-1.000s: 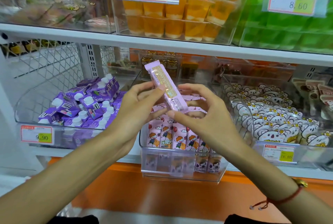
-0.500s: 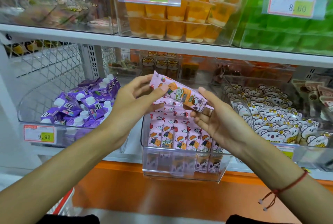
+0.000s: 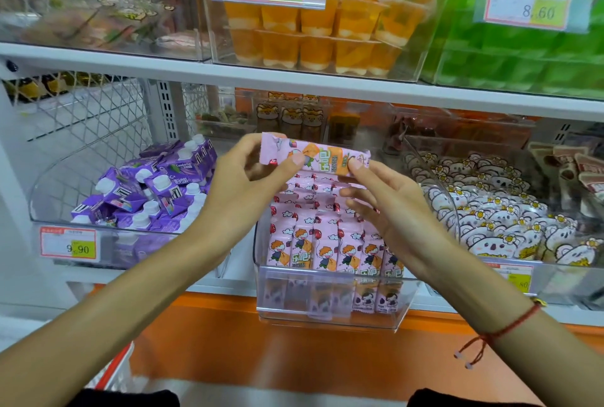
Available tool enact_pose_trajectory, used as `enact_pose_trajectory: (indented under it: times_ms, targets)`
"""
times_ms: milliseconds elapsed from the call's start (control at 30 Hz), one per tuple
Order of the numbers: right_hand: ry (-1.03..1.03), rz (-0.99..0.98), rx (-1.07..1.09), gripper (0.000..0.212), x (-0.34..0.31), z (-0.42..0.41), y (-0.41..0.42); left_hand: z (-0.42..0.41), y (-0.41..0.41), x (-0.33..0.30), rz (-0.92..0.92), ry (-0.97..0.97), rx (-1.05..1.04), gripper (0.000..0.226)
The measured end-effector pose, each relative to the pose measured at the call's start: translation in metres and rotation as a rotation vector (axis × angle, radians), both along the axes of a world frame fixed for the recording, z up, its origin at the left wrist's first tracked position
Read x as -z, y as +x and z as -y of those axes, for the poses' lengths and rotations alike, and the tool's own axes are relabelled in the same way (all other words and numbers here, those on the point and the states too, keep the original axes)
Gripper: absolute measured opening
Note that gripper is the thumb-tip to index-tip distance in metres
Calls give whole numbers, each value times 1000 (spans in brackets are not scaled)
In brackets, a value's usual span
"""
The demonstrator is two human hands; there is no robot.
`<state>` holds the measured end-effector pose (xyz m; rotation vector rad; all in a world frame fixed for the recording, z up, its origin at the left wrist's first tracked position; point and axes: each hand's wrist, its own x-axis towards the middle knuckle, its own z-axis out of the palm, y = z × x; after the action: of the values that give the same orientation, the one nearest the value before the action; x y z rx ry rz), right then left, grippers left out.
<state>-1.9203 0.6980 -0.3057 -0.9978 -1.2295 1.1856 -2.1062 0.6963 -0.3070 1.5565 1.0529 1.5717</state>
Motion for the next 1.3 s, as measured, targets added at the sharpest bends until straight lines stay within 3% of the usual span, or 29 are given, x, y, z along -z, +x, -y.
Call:
enact_pose_trajectory:
  times_ms: [67,133,233,333,633,967,1133,1300]
  targets:
    - [71,232,83,32,6,-7,-2,-5,-1,4,-58,82,-91,29]
    - [203,601,174,38,16,-15,-3,-13,-3,5,-127,154,-166,26]
    - [378,1065,133,41,33,-24,-4,-27,-4,3,-264,178,-177,30]
    - [444,1290,66,36,39,-26,-3,-40,0,1,-387,179,-155,31]
    - [471,1234,-58,35,37,-22,13,-58,5,-3,-663,183,-87,34]
    - [484,1205,-36,31,38,-21,15,-76,14,-53,-888,-49,265,27]
    - [469,1205,-19,32,38,-17,15,-87,38,-29,-1075,-2,77,46]
    - [474,1240,27,42,34,-9,16,-99,39,-12,-1138,56,26,31]
